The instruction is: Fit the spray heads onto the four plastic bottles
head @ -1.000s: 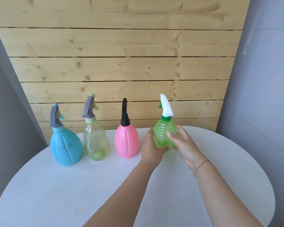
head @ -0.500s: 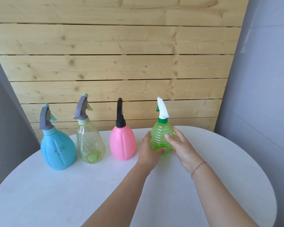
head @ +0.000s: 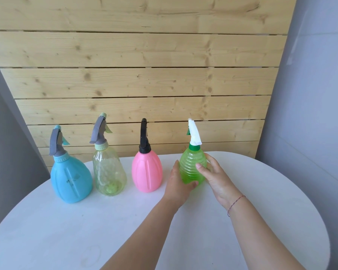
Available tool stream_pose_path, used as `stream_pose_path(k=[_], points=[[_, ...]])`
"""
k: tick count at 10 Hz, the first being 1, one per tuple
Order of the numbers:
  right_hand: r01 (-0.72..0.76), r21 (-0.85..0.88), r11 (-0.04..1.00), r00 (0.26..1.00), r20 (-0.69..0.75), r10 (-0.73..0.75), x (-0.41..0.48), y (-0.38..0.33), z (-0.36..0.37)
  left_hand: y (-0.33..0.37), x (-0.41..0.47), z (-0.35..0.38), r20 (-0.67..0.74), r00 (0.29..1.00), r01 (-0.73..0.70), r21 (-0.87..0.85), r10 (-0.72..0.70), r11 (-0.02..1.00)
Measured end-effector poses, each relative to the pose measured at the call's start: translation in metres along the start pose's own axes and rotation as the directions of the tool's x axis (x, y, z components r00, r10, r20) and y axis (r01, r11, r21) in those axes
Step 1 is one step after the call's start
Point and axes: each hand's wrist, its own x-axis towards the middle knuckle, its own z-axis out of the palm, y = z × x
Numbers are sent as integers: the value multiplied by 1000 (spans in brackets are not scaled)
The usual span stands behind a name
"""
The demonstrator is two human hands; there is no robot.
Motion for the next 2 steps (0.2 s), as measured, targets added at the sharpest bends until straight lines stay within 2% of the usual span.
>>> stream_pose_path(k=[2], points=[[-29,-19,999,1000,-2,29,-3,-2,2,4,-10,-4,21,1000,9,-7,-9,1000]])
